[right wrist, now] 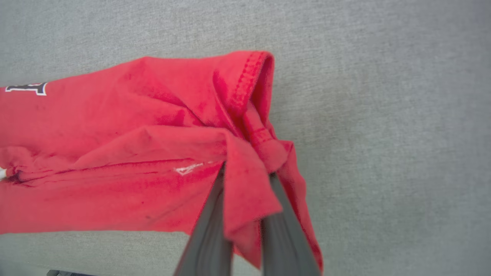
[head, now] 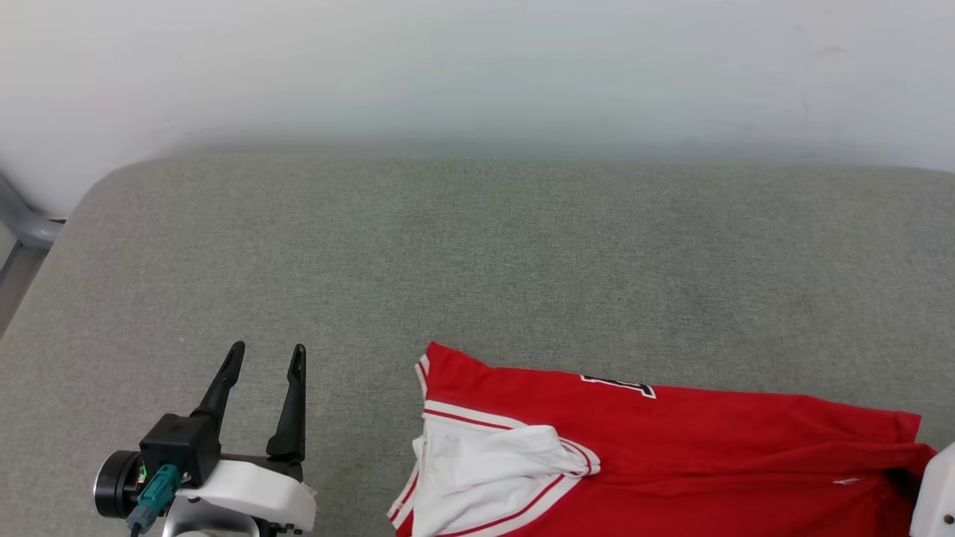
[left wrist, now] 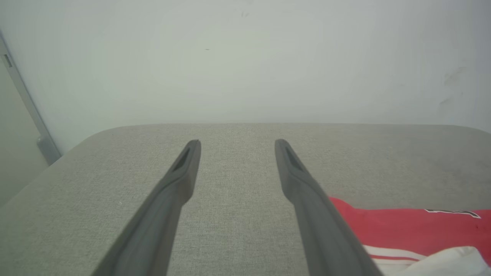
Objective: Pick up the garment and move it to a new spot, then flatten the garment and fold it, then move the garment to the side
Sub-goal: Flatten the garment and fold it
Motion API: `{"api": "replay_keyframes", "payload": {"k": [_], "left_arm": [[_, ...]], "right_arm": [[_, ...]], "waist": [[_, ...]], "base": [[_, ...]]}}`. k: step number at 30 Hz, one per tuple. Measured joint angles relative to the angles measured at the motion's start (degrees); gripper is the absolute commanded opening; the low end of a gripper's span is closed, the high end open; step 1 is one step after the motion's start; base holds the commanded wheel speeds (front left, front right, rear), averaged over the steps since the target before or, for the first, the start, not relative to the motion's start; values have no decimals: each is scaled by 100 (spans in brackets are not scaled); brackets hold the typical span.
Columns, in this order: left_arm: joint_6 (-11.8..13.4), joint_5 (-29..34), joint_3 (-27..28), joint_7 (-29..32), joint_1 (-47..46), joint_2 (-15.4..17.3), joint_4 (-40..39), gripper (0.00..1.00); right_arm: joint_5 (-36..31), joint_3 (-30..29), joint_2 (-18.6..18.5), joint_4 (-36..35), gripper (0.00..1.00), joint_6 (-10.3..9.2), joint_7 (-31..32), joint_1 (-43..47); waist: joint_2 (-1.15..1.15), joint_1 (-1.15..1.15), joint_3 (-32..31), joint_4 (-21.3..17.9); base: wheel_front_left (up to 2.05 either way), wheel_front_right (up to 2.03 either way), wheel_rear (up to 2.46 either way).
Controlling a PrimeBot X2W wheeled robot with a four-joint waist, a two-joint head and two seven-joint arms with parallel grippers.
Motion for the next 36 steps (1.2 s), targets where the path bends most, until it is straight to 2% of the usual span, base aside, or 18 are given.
{"api": "replay_keyframes", "payload": {"k": [4,14,20,26,36], "left_arm": [[-1,25,12,-1,38,-8,16,100],[-58,38,-24,-1,44,-52,74,100],[-102,48,-91,-1,28,-53,136,100],[-142,46,-140,-1,-87,-53,201,100],[-236,71,-227,-1,-415,-168,231,100]], "right_arm": [[104,-129,13,-215,0,0,213,54],[2116,-160,1043,-831,0,0,1201,66],[3169,-180,1277,-563,0,-1,1436,-88],[4163,690,1294,144,0,-1,851,-398],[4818,2493,1302,784,0,-1,-170,-1054]], "waist": [[0,0,-56,-56],[0,0,-155,-67],[0,0,-161,57],[0,0,-97,263],[0,0,302,566]], "base": [[0,0,0],[0,0,0],[0,0,0],[0,0,0],[0,0,0]]}}
